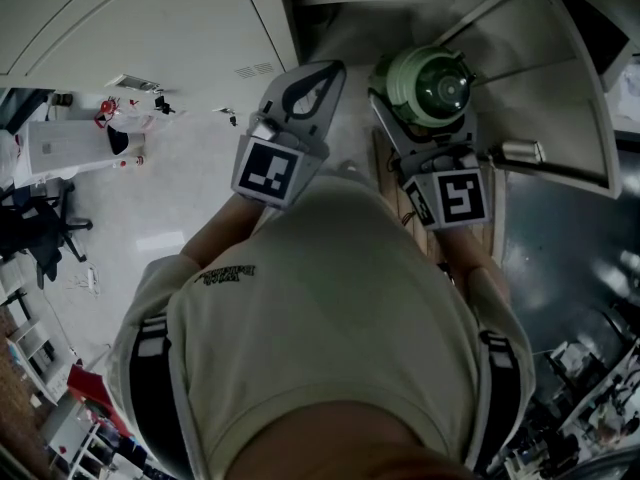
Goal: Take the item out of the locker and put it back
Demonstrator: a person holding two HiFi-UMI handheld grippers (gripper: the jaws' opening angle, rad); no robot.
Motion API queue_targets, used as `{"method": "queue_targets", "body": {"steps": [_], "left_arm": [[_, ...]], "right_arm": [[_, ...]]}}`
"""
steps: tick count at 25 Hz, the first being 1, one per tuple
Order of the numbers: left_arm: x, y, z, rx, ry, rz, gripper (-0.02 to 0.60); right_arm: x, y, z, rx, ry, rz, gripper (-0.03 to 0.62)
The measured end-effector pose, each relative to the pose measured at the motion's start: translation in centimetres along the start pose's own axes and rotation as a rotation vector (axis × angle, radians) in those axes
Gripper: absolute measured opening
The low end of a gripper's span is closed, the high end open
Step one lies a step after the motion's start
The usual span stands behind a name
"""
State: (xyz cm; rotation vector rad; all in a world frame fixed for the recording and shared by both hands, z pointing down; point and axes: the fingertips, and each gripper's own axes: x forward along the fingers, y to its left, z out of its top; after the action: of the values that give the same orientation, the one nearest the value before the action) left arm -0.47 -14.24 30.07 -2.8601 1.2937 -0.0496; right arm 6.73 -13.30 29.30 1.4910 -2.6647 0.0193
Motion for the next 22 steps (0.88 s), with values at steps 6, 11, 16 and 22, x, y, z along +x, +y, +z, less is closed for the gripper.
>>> {"method": "queue_targets", "body": {"steps": [6,11,16,22], "left_arm": [[0.0,0.0,-0.5,0.014,0.004,0.004,0.014],[-0.2,0.3,-0.9,0.015,0.016,0.01,0.014],[-0.2,0.2,-1.4,0.006,0.025,0.004,0.014],[-0.3,0.2,-1.6,0.016,0.033,0.007,0.014]], "right_arm": [[0.2,0.1,0.0,0.006,-0.017,0.007,0.393],[0.3,0.5,0.0,0.013,-0.02,0.017,0.393],[0.3,0.6,-0.2,0.022,-0.026,0.018,0.393],[0.2,0.6,-0.4,0.014,-0.02,0.017,0.393]]}}
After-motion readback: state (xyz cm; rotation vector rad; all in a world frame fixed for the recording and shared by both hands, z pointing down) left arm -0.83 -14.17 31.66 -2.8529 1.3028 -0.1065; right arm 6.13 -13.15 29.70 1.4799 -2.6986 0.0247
